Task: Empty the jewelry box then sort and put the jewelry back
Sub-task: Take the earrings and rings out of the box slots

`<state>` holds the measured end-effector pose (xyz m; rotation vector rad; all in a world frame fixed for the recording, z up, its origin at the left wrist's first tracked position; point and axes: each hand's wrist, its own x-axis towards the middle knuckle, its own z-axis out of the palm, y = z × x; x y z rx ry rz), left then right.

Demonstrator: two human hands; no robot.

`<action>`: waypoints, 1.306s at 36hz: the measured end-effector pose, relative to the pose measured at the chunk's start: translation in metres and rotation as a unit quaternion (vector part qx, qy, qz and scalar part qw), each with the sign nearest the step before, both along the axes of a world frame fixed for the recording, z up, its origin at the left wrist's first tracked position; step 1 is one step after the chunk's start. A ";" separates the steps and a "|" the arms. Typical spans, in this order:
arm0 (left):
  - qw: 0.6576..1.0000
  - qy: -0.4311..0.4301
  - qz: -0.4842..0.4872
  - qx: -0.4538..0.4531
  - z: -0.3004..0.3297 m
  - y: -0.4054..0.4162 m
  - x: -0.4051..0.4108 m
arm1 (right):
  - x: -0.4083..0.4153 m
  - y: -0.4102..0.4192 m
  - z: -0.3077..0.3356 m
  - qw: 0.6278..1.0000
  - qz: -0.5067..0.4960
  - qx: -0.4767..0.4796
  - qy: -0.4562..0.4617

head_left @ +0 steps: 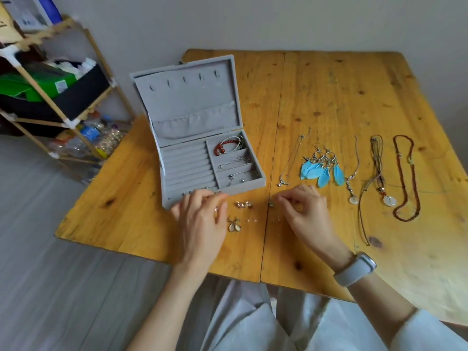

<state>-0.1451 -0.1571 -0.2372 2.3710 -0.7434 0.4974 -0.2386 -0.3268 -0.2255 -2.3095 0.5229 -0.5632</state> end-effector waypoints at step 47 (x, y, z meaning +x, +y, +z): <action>0.961 0.081 -0.110 0.240 0.040 0.057 0.097 | 0.096 0.030 0.029 0.979 0.192 0.039 0.060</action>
